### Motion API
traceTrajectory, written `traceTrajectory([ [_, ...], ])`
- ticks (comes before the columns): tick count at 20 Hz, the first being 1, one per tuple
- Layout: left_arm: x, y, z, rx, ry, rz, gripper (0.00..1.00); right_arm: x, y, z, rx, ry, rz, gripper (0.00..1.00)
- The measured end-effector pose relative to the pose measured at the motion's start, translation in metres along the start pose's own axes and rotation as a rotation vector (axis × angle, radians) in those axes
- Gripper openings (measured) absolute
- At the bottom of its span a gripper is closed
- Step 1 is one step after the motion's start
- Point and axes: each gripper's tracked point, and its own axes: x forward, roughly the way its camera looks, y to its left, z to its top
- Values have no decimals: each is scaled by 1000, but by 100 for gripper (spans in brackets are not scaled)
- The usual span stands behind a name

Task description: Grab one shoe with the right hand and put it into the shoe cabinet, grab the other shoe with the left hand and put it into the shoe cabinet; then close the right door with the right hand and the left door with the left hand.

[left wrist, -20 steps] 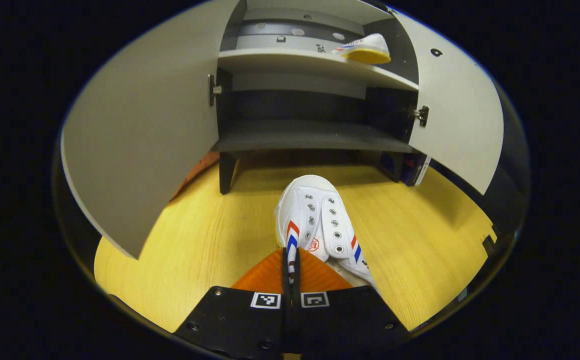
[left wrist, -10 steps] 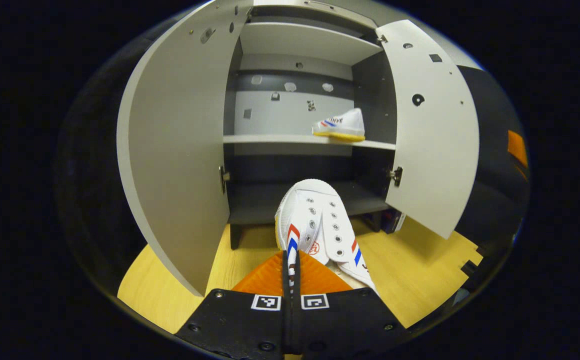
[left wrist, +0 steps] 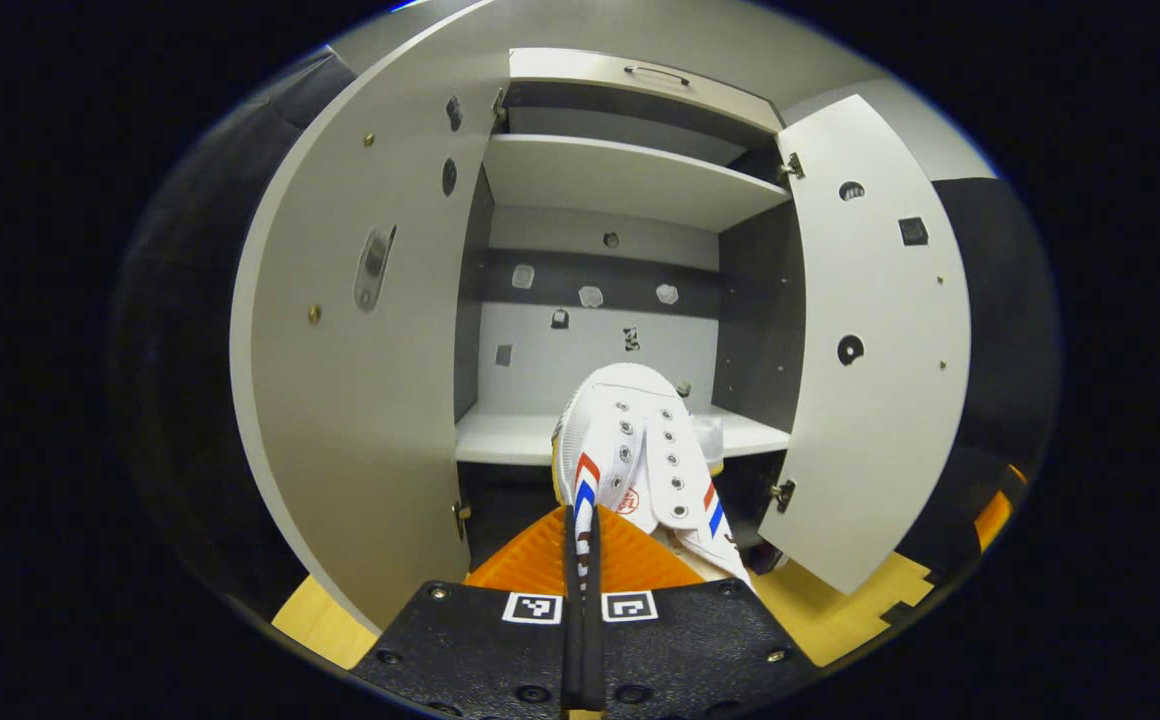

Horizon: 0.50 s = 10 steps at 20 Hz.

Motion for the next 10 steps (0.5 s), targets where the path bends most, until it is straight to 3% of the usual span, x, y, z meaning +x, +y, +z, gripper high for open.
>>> traceTrajectory([
  [10, 113, 6, 78, -71, 7, 65, 0, 25, -13, 20, 36, -34, 46, 100],
])
